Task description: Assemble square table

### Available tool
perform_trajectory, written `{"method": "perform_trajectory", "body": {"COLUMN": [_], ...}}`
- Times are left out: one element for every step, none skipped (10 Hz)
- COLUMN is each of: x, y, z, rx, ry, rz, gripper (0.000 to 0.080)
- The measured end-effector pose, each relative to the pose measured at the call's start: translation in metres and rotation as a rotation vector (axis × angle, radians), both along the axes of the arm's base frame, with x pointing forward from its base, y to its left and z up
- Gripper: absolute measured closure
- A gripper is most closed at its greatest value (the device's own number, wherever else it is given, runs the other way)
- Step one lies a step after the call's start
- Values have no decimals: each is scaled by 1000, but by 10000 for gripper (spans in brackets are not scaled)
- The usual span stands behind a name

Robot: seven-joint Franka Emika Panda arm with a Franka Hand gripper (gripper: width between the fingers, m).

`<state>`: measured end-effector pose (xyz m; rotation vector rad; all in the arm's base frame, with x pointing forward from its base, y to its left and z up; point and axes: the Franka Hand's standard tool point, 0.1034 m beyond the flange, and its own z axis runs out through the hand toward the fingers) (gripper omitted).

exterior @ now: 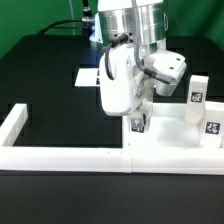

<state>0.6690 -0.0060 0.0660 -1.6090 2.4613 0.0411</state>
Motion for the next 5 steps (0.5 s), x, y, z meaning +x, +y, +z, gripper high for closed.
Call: {"method": "perform_trajectory", "body": {"x": [-1, -2, -2, -2, 0], "y": [-1, -2, -1, -1, 2], "z": [0, 0, 0, 0, 3], "rx": [-1, -3, -4, -15, -38], "ry": [5, 12, 12, 5, -7], "rz": [-14, -26, -19, 47, 271], "gripper": [508, 508, 410, 410, 235]}}
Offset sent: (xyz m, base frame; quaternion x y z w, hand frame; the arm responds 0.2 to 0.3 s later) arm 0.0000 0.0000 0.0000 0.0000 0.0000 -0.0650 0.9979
